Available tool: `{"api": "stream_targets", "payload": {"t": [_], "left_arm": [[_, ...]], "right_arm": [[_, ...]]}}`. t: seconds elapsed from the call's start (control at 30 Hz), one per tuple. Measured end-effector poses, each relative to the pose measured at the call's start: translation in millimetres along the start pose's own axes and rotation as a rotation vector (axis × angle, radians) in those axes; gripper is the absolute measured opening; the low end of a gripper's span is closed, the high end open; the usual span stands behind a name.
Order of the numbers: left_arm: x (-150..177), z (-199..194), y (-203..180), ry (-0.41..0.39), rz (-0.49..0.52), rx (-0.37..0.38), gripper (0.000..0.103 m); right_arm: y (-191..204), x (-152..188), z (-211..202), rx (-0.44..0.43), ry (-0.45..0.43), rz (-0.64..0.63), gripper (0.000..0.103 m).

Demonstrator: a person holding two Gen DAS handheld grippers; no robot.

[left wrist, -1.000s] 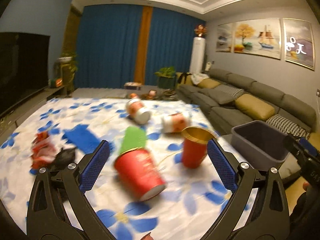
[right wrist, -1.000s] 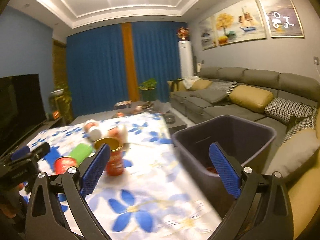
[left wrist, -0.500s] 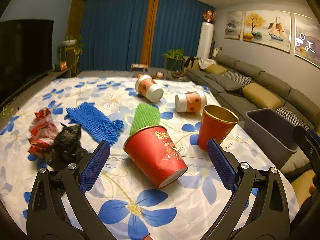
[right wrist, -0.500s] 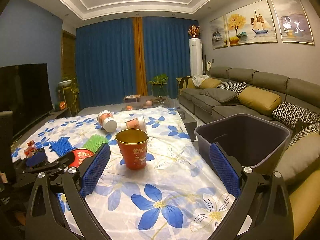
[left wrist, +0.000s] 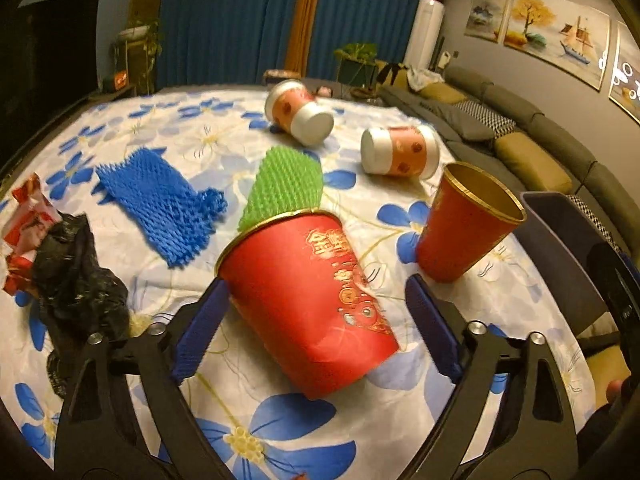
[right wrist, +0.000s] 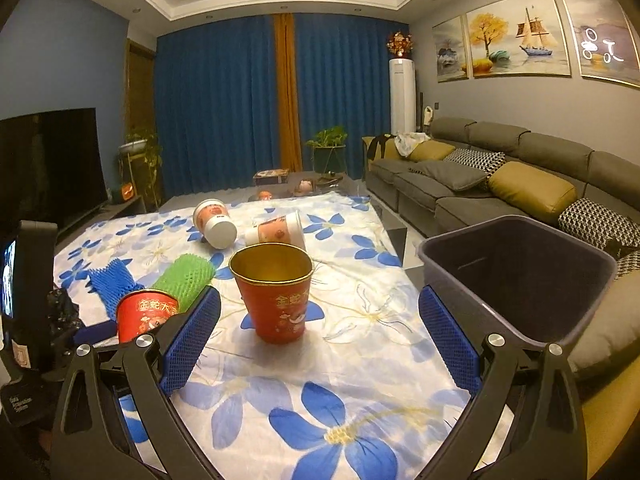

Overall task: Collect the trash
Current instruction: 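Move the left tool toward the red paper cup with green mesh, then grasp the large red paper cup with the left tool while the right tool grasps the gold-rimmed red cup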

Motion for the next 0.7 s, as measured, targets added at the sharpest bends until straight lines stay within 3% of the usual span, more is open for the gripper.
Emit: {"api": "stream_targets", "payload": {"t": [0.43,0.7], "left_arm": [[-3,12,12,0.036,-0.032,0.107,0.071],[-4,7,18,0.028,-0.040,0.130,0.065]], "right_arm": [[8,-5,44,-0.040,0.050,-0.009,0.096],[10,-5,61,-0.046,0.077,-0.006,0.096]]}}
Point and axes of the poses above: each gripper's, at about its wrist camera, not at the fingertips, and z roughly the way its jaws point, y to its left, x to its underside, the point moved 5 cm from there along z, roughly the way its jaws point, and after that the axes turned 8 degrees about -x, right-handed, at the moved point
